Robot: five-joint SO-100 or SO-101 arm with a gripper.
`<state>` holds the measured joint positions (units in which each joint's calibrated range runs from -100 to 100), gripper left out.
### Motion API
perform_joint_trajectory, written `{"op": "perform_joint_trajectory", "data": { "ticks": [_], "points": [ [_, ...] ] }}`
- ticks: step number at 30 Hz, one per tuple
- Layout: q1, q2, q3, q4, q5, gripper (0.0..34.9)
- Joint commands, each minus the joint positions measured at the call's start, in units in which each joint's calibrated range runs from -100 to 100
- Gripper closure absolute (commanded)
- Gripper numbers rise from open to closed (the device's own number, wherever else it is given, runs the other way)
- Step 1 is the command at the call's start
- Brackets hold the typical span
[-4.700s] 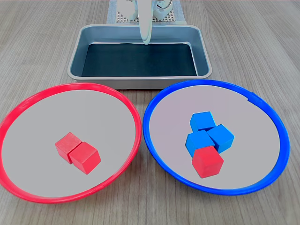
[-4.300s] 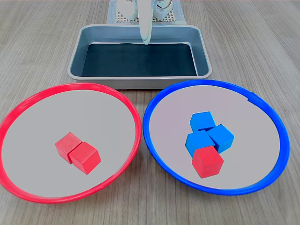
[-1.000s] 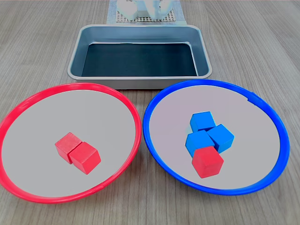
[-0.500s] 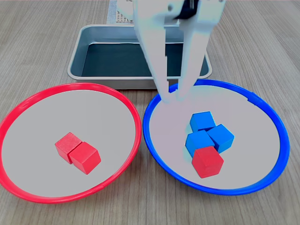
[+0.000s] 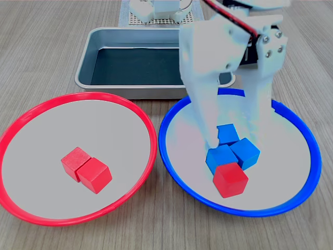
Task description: Relocate any red block in the blue dish to the red dish, correcting any misplacement.
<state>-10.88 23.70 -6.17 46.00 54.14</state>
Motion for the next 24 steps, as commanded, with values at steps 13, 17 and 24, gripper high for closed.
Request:
{"op": "perform_joint_trajectory", "data": {
  "ticks": [13, 17, 24],
  "points": [
    [1.14, 8.41, -17.36, 5.30, 0.98, 16.6],
    [1.90, 10.63, -19.55, 5.30, 1.47, 16.7],
    [2.37, 12.93, -21.28, 5.30, 1.86, 17.3]
  ]
}}
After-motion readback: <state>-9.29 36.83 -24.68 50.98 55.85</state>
